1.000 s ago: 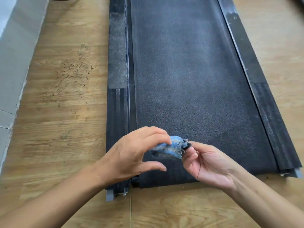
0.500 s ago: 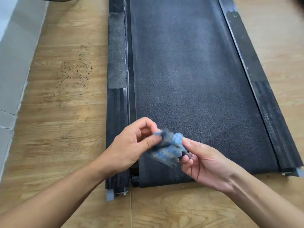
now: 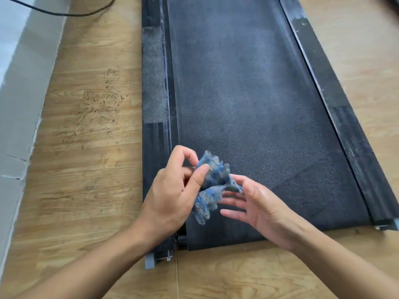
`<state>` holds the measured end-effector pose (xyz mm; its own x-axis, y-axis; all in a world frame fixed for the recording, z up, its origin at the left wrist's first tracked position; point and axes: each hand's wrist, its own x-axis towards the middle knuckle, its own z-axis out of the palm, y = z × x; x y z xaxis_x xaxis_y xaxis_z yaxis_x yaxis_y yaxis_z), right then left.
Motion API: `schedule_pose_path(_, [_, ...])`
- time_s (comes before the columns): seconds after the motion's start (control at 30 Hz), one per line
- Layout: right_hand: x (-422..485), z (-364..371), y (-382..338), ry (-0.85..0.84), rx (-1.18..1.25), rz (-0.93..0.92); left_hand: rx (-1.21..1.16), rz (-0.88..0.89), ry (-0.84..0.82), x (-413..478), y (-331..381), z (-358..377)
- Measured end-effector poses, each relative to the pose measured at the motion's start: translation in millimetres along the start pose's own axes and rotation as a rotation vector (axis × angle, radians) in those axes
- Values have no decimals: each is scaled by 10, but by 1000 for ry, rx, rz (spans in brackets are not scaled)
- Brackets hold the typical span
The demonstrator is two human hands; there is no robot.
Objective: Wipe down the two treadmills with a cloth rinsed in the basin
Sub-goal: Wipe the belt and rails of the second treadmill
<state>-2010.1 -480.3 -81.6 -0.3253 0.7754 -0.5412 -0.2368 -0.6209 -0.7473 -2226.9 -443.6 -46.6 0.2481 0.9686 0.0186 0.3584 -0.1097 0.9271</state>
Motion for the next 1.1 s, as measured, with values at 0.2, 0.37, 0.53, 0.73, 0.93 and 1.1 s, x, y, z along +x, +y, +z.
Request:
schedule_pose_path(0.2, [118, 183, 18, -34, 70, 21, 172, 114, -11, -90, 130, 28])
schedule_pose_path(0.37, [90, 208, 101, -20, -115, -39, -161, -336, 168, 56, -52, 21])
schedule_pose_path(0.53, [11, 212, 121, -80, -244, 11, -246, -701, 336, 12, -304, 71])
schedule_pose_path(0.73, [88, 224, 210, -32, -41, 204, -227, -787, 353, -116, -351, 125])
schedule_pose_path(0.93, [82, 273, 259, -33, -37, 106, -364, -924, 414, -90, -445, 123])
schedule_pose_path(1.1, [58, 304, 223, -85, -12, 73, -495, -953, 353, -92, -410, 110])
